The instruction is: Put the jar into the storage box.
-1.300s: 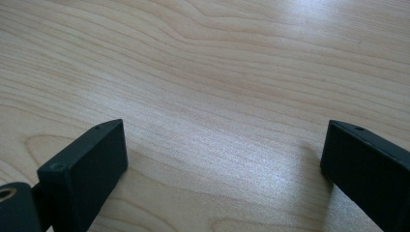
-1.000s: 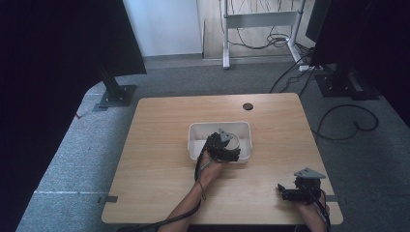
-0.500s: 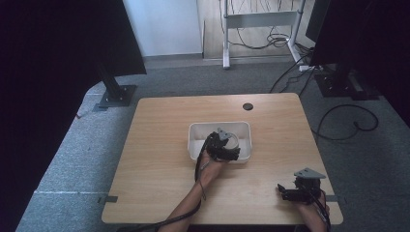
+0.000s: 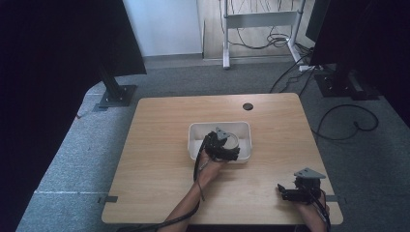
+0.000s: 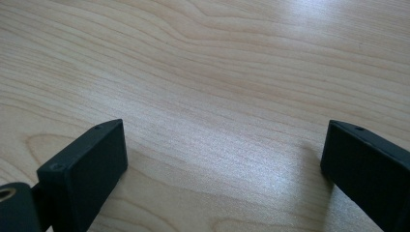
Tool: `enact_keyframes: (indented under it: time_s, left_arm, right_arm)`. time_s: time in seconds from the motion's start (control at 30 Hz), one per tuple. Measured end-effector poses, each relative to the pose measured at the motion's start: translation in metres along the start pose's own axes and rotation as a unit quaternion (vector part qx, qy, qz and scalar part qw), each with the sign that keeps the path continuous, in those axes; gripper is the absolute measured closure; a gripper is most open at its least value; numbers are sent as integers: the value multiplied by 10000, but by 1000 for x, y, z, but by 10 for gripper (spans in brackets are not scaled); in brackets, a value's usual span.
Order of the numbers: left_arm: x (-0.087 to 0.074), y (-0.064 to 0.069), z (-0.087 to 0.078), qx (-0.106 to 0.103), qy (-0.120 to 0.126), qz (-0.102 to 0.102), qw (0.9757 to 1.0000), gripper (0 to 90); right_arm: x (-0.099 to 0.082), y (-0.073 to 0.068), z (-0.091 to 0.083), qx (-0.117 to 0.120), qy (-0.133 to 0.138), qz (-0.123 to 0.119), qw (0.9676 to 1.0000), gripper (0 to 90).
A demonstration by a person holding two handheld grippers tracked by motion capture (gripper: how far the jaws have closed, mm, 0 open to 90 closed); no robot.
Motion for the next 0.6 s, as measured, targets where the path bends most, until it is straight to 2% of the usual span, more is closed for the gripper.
enact_keyframes:
  time_s: [0.43,0.6]
  left_arm:
    - [3,2,-15,-6,203,50,9998,44]
    - [3,3,-21,-29,212,71,9997,44]
  right_arm:
    - [0,0,0,0,-1,0,10000,23]
    - [0,0,0,0,-1,0,10000,23]
Point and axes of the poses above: each handheld gripper's, and its own axes: z roughly forward along the jaws, x roughly out of its top, y roughly to its right, the point moved 4 cm from there along z, roughly forward along the jaws, and after that the axes turned 9 degrees about z, right-handed, at the moved point
